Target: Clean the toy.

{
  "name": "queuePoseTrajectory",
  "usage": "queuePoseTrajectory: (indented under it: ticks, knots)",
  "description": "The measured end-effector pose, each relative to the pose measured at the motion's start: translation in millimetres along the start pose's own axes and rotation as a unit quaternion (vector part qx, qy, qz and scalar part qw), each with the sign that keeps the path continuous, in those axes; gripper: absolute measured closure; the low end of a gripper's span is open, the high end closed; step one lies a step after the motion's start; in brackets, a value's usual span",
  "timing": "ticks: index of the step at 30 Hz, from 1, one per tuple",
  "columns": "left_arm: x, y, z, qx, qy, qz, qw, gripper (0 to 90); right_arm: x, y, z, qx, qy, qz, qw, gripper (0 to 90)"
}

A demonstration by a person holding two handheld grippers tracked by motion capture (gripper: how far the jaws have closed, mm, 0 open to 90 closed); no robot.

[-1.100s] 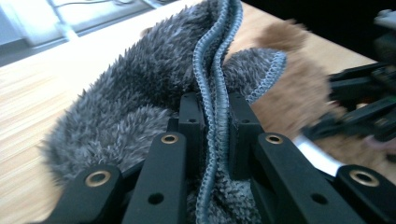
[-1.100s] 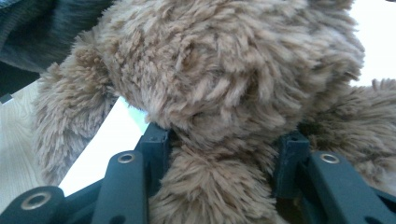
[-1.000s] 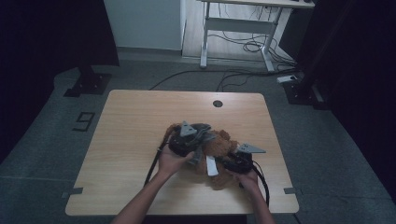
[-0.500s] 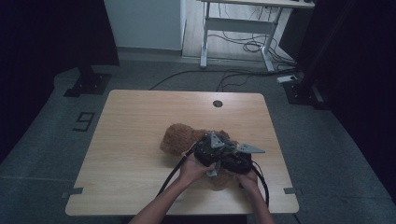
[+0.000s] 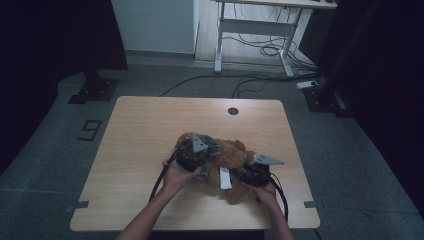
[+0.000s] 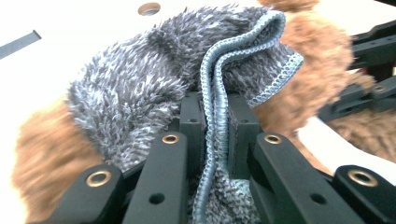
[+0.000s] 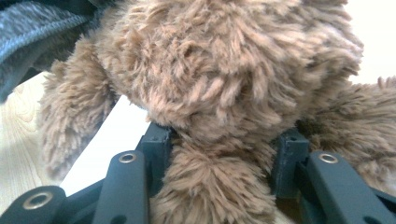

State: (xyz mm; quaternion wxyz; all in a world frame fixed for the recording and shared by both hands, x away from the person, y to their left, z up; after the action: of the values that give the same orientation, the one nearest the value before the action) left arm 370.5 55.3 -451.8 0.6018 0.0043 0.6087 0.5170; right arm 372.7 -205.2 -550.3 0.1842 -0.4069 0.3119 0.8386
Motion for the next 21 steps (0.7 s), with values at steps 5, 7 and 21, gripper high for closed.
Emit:
queuePoseTrajectory:
  ticks: [5, 7, 21]
  knots:
    - [13.3, 17.5, 18.1, -0.029, 0.005, -0.007, 0.9995, 79.1, 0.3, -0.3, 0.2, 0.000, 0.000, -0.003, 1.0000, 52.0]
    - [19.8, 22.6, 28.0, -0.044, 0.017, -0.005, 0.9989, 79.1, 0.5, 0.0, 0.1, 0.000, 0.000, -0.003, 1.0000, 52.1]
    - [91.4, -2.6, 58.0, -0.043, 0.079, 0.065, 0.9938, 79.2, 1.5, 0.4, -0.8, 0.008, 0.004, -0.007, 0.9999, 53.0]
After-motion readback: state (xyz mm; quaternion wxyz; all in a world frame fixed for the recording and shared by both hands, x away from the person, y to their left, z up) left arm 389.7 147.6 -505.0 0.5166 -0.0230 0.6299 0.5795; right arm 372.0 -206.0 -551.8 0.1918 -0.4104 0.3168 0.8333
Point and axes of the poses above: each handheld gripper's, and its own axes: y roughly backward along the jaws, x roughly out of its underside, z roughly to its left, the point moved 1 cm from there along -y, roughly forward along the jaws, and after that the axes turned 12 degrees about -y, right-handed, at the moved point
